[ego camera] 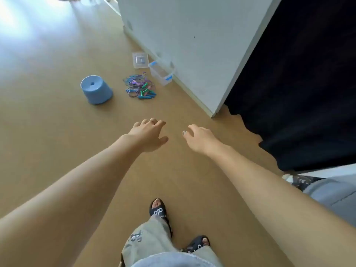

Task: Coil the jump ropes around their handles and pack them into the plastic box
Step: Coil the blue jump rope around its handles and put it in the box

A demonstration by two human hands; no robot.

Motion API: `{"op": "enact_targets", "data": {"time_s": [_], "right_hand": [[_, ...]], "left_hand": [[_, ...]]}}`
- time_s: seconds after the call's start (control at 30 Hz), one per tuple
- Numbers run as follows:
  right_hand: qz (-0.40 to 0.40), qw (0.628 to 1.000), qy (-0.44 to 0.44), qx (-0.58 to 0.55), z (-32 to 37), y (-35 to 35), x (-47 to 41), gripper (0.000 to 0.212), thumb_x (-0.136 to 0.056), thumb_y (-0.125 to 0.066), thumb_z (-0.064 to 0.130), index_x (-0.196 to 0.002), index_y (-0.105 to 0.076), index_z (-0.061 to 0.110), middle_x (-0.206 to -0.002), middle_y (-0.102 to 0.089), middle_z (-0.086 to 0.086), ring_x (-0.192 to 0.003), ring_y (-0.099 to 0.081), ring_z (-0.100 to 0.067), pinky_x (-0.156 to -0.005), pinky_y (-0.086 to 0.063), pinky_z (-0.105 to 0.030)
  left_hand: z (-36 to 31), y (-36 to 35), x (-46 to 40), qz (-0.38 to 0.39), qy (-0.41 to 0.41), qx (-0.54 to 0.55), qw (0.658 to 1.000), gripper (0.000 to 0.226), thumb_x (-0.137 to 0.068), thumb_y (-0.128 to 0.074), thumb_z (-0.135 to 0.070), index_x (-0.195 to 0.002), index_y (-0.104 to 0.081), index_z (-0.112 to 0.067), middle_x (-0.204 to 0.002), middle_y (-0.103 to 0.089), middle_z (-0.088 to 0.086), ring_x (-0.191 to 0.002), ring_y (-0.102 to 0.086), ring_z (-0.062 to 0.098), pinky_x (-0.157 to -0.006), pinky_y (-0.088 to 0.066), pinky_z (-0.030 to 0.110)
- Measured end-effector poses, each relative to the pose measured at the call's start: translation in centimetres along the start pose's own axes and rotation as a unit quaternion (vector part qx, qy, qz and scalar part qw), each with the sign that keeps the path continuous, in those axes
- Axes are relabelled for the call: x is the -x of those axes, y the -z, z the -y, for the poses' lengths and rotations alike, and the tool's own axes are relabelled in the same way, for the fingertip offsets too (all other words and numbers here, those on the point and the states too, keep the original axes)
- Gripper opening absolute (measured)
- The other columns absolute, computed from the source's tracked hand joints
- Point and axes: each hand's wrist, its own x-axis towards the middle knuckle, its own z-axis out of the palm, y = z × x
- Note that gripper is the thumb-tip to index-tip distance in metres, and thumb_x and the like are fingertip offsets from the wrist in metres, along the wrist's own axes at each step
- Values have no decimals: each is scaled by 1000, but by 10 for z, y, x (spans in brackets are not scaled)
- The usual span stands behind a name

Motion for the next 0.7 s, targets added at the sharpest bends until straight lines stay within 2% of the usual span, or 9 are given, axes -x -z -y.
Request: {"op": "enact_targets", "data": {"time_s": [0.17,0.33,0.57,0.7], "right_hand": [[23,996,53,67,91,-9,-58,52,-103,-30,47,-147,-37,20,-150,-43,-12,-138,-39,-32,-111,-34,-48],[31,983,98,149,159,-13,-104,49,-104,-30,45,-143,-42,19,-141,-51,-10,-130,-46,-31,-104,-38,-44],[8,982,131,138,212,3,-192,33,-101,-42,30,-127,-55,14,-125,-62,-11,-112,-57,-34,-89,-48,-40],[22,985,122,123,239,21,-265,28,-97,-45,23,-121,-56,14,-120,-63,-11,-106,-57,-34,-86,-50,-40]], "left_hand": [[100,18,0,-8,87,35,996,64,-95,-46,-53,-150,-28,-25,-148,-39,7,-135,-37,29,-109,-30,43],[165,40,-17,-11,121,63,991,60,-96,-45,-49,-148,-31,-23,-147,-41,8,-132,-41,29,-106,-32,42],[219,66,-82,22,125,75,989,46,-96,-45,-45,-137,-46,-23,-139,-46,3,-119,-49,26,-98,-41,40],[251,93,-140,41,133,83,987,45,-97,-46,-43,-137,-46,-23,-139,-44,2,-115,-52,25,-95,-44,39]]}}
